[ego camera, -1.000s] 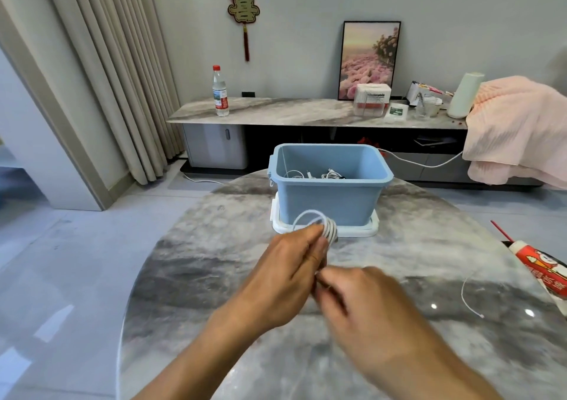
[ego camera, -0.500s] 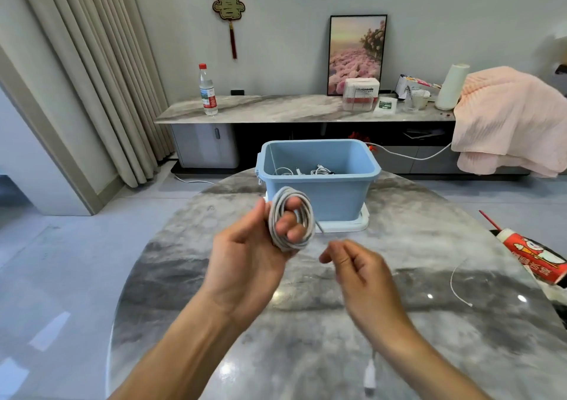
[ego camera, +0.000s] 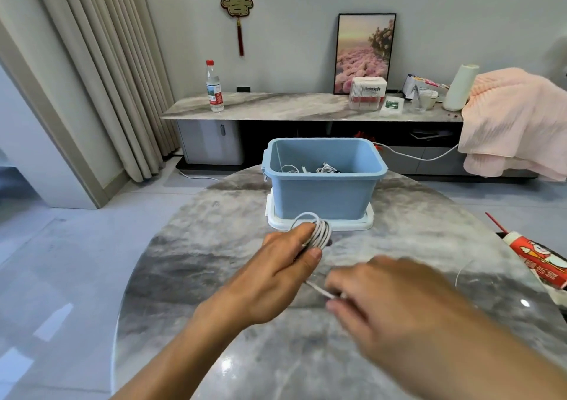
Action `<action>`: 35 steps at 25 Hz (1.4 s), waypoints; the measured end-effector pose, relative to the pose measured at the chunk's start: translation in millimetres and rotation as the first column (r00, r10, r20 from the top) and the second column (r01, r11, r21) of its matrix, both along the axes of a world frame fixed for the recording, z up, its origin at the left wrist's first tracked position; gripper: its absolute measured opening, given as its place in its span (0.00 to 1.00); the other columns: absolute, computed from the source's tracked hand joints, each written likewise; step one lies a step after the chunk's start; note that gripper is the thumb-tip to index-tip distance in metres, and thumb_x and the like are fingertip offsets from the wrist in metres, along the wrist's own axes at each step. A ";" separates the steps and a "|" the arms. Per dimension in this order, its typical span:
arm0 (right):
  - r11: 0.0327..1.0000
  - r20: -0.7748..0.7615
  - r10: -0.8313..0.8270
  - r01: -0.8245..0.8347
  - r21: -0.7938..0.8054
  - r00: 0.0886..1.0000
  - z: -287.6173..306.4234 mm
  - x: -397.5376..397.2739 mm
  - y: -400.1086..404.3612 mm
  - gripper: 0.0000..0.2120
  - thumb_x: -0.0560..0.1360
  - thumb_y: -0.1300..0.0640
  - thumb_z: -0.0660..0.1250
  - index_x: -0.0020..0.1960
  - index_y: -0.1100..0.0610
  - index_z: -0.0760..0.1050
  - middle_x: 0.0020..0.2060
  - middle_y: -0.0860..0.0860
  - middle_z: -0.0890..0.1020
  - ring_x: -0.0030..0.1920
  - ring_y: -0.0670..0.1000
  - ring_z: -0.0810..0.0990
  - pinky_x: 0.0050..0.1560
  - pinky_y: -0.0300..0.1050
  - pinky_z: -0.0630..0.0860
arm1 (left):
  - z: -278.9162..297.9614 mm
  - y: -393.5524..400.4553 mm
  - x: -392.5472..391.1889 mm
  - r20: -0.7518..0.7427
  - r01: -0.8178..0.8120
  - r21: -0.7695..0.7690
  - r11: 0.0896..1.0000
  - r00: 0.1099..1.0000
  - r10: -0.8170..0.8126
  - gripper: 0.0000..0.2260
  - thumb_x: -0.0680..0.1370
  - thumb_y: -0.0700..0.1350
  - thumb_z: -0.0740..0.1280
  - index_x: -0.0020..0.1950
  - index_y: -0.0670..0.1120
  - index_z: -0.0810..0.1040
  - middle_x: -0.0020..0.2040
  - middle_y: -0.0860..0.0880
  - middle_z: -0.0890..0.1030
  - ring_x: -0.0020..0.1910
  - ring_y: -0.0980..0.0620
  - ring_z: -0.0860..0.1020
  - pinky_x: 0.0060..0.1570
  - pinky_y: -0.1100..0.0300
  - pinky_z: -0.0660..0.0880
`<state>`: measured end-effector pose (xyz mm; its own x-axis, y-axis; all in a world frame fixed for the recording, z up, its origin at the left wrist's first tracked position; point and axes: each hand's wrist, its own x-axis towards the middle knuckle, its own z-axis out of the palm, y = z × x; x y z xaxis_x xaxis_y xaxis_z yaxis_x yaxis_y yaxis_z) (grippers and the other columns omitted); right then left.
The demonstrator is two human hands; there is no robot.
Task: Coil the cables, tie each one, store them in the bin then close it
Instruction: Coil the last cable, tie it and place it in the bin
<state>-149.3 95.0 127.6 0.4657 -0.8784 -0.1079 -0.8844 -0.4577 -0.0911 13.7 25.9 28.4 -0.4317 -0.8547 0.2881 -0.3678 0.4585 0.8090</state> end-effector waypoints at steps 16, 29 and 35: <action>0.916 0.396 -0.261 0.355 -0.186 0.880 -53.9 -0.1 -22.5 0.11 0.83 0.49 0.48 0.62 0.46 0.65 0.43 0.48 0.82 0.46 0.54 0.80 0.43 0.49 0.71 | 20.4 12.7 -24.9 -0.761 0.312 0.548 0.776 0.570 0.308 0.15 0.78 0.51 0.61 0.43 0.39 0.75 0.31 0.49 0.63 0.29 0.54 0.64 0.37 0.61 0.67; 0.904 0.870 -0.349 -0.120 0.411 0.347 -78.9 -18.9 -47.2 0.19 0.76 0.40 0.66 0.65 0.40 0.73 0.57 0.47 0.83 0.55 0.44 0.81 0.50 0.41 0.74 | 30.2 12.4 -21.3 -0.743 0.403 0.657 0.636 0.484 0.461 0.16 0.76 0.50 0.63 0.36 0.40 0.78 0.26 0.50 0.63 0.24 0.55 0.64 0.55 0.58 0.67; 0.918 0.919 -0.394 -0.043 0.394 0.005 -98.3 4.7 -40.3 0.09 0.73 0.56 0.72 0.53 0.55 0.81 0.46 0.53 0.86 0.46 0.52 0.85 0.47 0.43 0.80 | 22.9 7.5 -24.5 -0.497 -0.001 0.741 0.671 0.670 0.551 0.19 0.80 0.51 0.61 0.51 0.34 0.79 0.37 0.36 0.80 0.35 0.44 0.77 0.39 0.53 0.74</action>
